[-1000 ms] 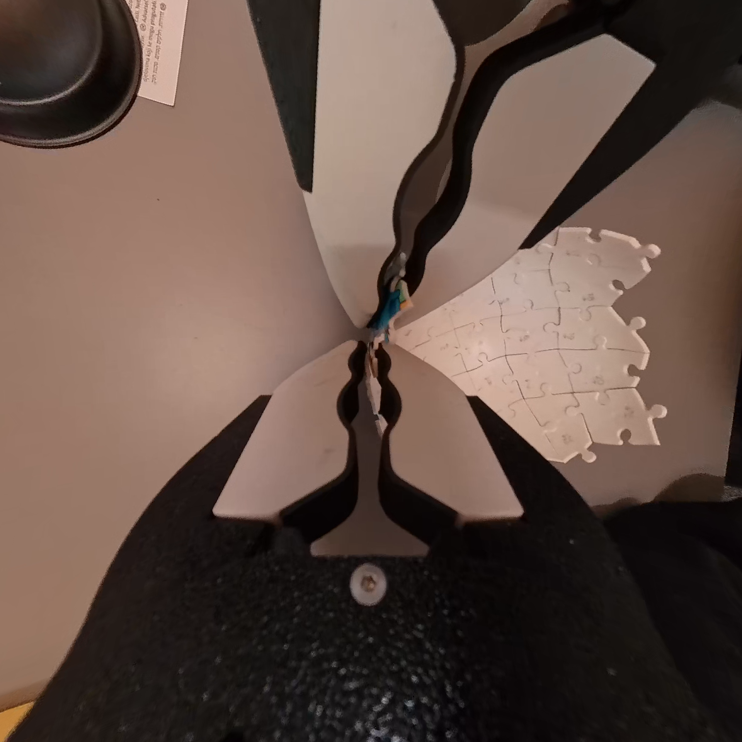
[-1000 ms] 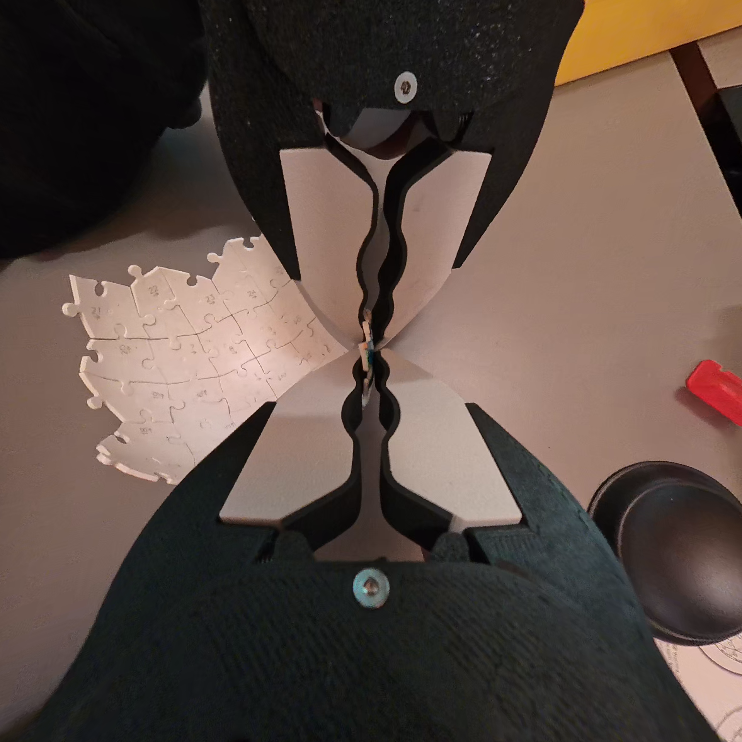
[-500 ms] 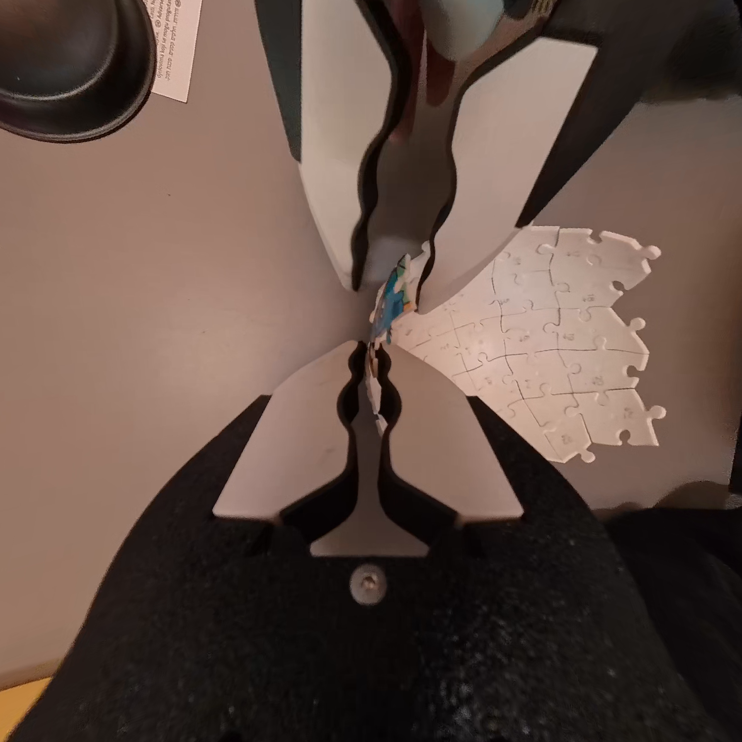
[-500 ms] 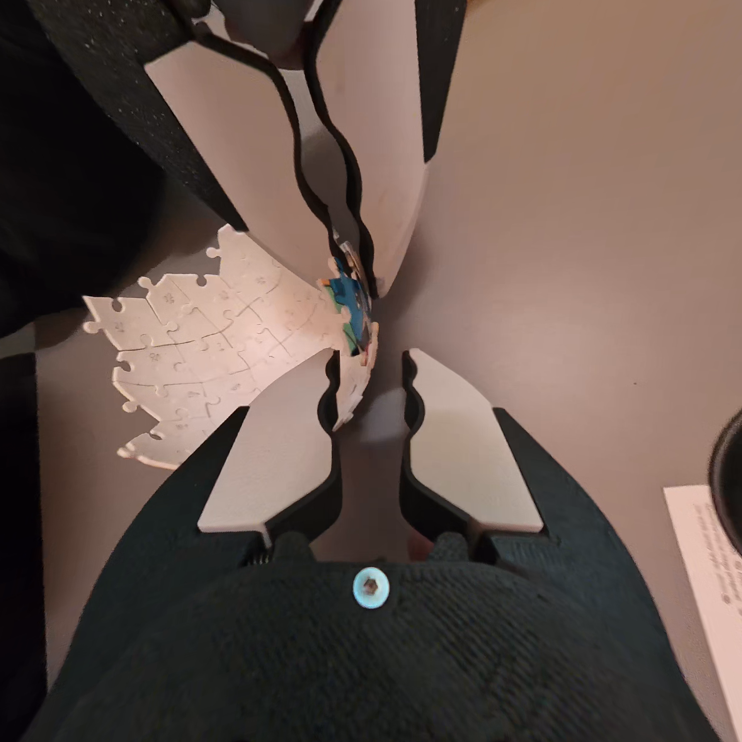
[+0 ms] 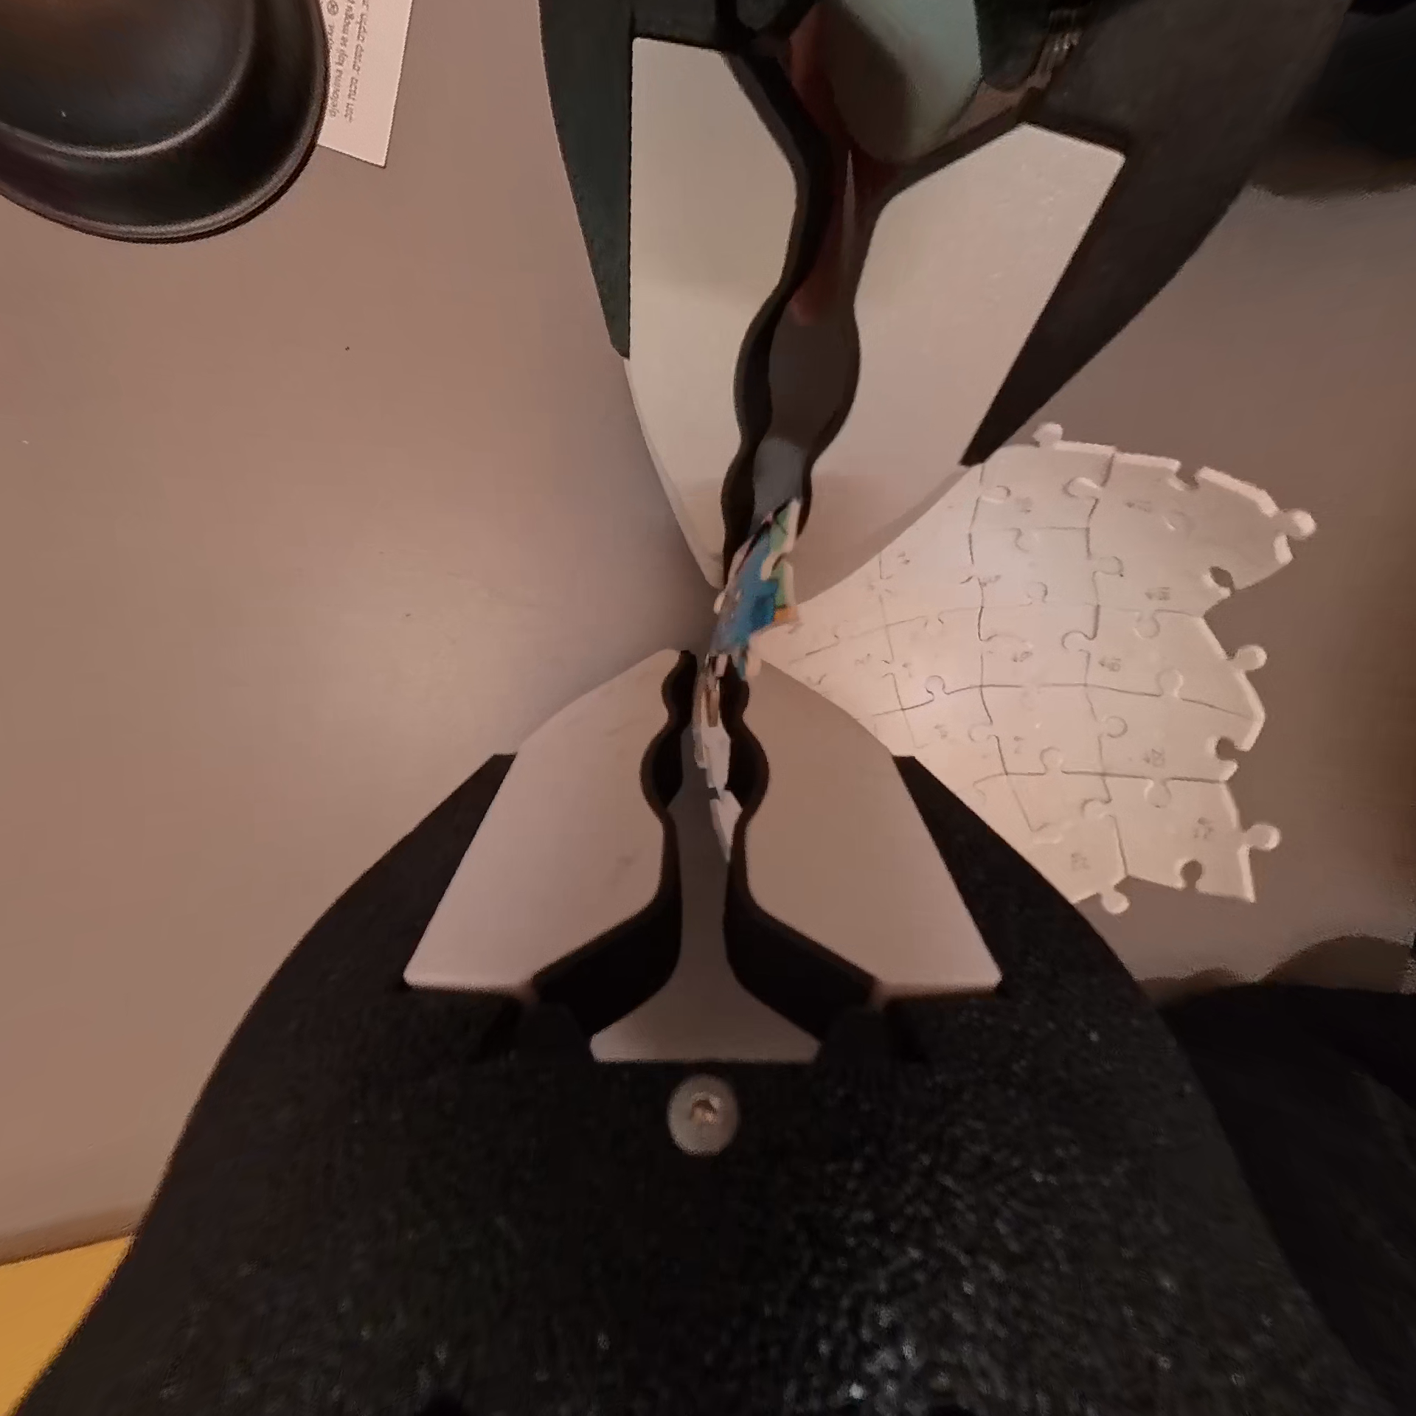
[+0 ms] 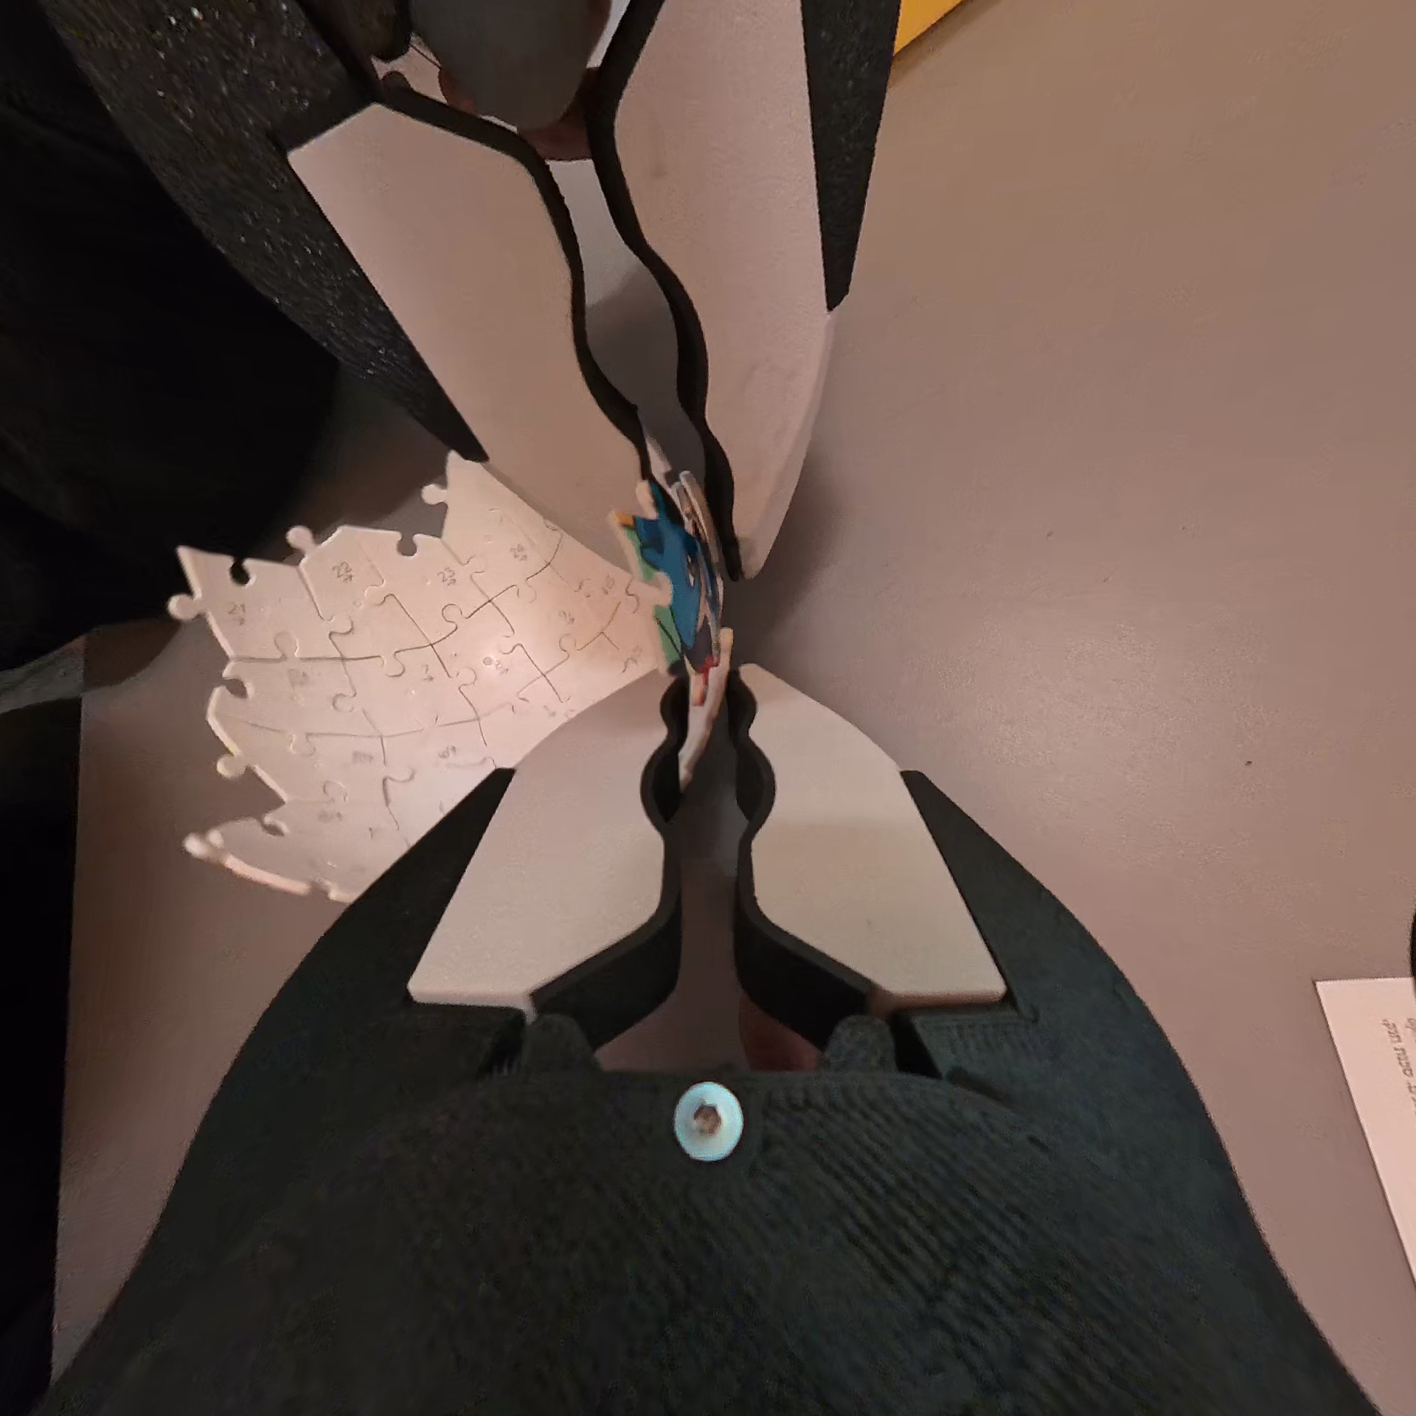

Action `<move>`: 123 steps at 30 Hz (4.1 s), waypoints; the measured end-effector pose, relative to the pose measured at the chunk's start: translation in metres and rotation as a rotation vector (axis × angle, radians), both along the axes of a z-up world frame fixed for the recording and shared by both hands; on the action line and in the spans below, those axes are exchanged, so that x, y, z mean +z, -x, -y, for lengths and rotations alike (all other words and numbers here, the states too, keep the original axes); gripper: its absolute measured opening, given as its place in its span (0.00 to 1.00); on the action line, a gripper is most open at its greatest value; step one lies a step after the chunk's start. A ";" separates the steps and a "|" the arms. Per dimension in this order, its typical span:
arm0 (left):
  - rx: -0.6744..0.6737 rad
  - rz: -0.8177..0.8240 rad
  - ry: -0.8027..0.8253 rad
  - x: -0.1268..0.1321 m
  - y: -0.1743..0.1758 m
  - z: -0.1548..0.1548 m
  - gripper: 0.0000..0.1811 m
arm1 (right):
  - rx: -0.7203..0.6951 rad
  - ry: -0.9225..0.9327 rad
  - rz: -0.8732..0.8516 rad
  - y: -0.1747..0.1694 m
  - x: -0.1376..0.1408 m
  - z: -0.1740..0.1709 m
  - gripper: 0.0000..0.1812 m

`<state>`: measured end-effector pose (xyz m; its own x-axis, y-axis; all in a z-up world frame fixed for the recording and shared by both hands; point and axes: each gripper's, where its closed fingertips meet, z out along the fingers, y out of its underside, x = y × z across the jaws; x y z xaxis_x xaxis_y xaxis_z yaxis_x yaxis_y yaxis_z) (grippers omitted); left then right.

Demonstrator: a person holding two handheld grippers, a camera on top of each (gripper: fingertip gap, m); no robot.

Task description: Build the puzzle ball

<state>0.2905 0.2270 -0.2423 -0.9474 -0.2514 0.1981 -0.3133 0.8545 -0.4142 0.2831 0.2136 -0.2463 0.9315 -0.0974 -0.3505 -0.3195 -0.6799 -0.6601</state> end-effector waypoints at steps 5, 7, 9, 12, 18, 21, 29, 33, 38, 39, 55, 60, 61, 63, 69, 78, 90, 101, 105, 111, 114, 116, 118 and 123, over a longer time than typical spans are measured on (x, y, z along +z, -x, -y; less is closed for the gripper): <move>-0.001 0.004 -0.013 0.000 0.000 0.000 0.02 | 0.007 0.001 0.054 0.000 -0.002 -0.002 0.07; -0.002 0.003 -0.011 0.000 0.001 0.000 0.02 | 0.001 -0.012 0.058 -0.001 -0.001 -0.003 0.07; 0.001 0.004 -0.012 0.000 0.000 0.000 0.02 | -0.021 -0.018 0.063 -0.004 0.000 -0.005 0.09; 0.001 0.003 -0.010 0.000 0.000 0.000 0.02 | -0.031 -0.030 0.094 -0.008 0.002 -0.006 0.09; 0.006 -0.001 -0.008 0.000 0.000 -0.001 0.02 | -0.015 -0.052 0.098 -0.007 0.002 -0.011 0.04; 0.004 -0.002 -0.004 0.000 0.000 -0.002 0.02 | -0.005 -0.060 0.109 -0.006 0.003 -0.012 0.03; 0.002 -0.011 0.016 0.004 0.004 -0.006 0.06 | 0.032 -0.063 0.135 -0.002 0.008 -0.015 0.03; 0.009 -0.014 0.038 0.010 0.006 -0.013 0.09 | 0.041 -0.046 0.147 -0.002 0.009 -0.014 0.03; 0.072 -0.036 0.092 0.022 0.007 -0.026 0.17 | 0.019 -0.026 0.168 -0.003 0.010 -0.013 0.03; 0.073 -0.049 0.100 0.022 0.009 -0.025 0.19 | 0.012 -0.025 0.177 -0.004 0.011 -0.013 0.03; -0.002 -0.028 0.054 0.003 0.003 -0.005 0.02 | -0.052 0.000 0.217 -0.008 0.011 -0.009 0.03; -0.006 -0.009 0.058 0.003 0.000 -0.005 0.01 | -0.058 -0.007 0.221 -0.009 0.012 -0.009 0.02; -0.007 -0.009 0.062 0.003 0.000 -0.005 0.01 | -0.058 -0.008 0.219 -0.009 0.012 -0.009 0.02; -0.006 -0.007 0.065 0.003 0.000 -0.005 0.01 | -0.061 -0.012 0.216 -0.009 0.012 -0.009 0.02; 0.047 0.010 0.095 0.013 -0.005 -0.011 0.07 | -0.068 -0.014 0.215 -0.009 0.012 -0.009 0.02; 0.044 -0.028 0.039 0.007 0.004 -0.020 0.16 | -0.069 -0.006 0.238 -0.009 0.014 -0.009 0.02; 0.146 -0.069 -0.011 0.006 0.001 -0.027 0.15 | -0.123 0.019 0.283 -0.012 0.016 -0.004 0.02; 0.170 -0.065 -0.034 0.010 0.004 -0.026 0.16 | -0.222 0.050 0.469 -0.010 0.026 -0.004 0.02; 0.179 -0.020 -0.013 0.021 0.003 -0.027 0.25 | -0.239 0.058 0.530 -0.013 0.032 -0.003 0.02; 0.093 0.064 -0.081 0.011 -0.003 -0.028 0.24 | -0.220 0.069 0.605 -0.018 0.037 -0.003 0.02; 0.078 0.056 -0.079 0.010 -0.002 -0.024 0.24 | -0.208 0.065 0.649 -0.019 0.041 -0.004 0.02; 0.079 0.102 -0.100 0.009 -0.010 -0.025 0.25 | -0.199 0.065 0.677 -0.019 0.043 -0.005 0.02; 0.044 0.126 -0.138 0.004 -0.011 -0.029 0.21 | -0.196 0.075 0.701 -0.020 0.043 -0.005 0.02; -0.005 0.168 -0.154 0.003 -0.012 -0.026 0.17 | -0.199 0.075 0.710 -0.022 0.044 -0.004 0.02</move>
<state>0.3029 0.2533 -0.2395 -0.9651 -0.2620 -0.0031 -0.2468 0.9131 -0.3247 0.3054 0.2181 -0.2022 0.8936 -0.2885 0.3440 0.0448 -0.7051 -0.7077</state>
